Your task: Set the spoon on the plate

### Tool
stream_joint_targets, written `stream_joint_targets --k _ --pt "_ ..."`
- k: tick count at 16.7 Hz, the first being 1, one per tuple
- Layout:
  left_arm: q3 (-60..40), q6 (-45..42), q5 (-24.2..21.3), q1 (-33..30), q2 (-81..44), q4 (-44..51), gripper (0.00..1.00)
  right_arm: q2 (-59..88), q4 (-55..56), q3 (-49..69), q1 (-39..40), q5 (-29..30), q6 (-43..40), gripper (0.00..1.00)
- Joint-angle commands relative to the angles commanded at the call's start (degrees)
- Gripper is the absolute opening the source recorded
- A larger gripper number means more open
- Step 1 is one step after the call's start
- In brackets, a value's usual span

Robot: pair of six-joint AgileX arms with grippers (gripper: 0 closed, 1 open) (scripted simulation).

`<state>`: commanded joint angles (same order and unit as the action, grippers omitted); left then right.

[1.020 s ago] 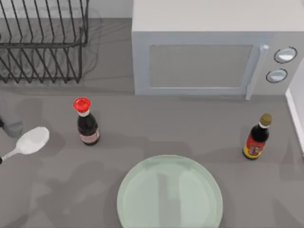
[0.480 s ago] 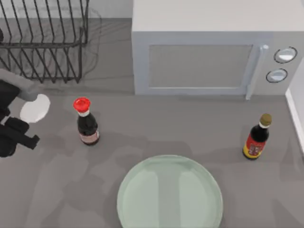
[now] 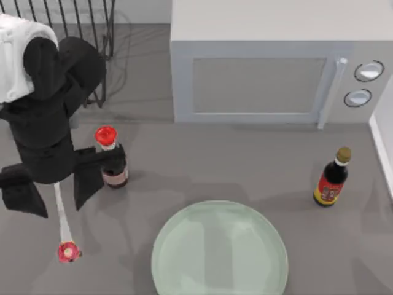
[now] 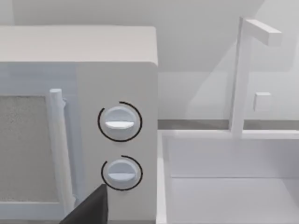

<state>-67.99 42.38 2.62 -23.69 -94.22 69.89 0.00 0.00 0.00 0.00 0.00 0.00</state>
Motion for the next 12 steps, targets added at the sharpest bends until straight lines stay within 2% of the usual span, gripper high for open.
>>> stream_joint_targets --k 7,12 --pt "-5.26 56.8 -1.94 -15.84 -11.52 0.7 0.0 0.0 0.0 0.0 0.0 0.0 0.0 1.0" --pt "-10.5 86.22 -2.39 -25.46 -16.22 -2.65 0.0 0.0 0.0 0.0 0.0 0.0 0.0 1.0"
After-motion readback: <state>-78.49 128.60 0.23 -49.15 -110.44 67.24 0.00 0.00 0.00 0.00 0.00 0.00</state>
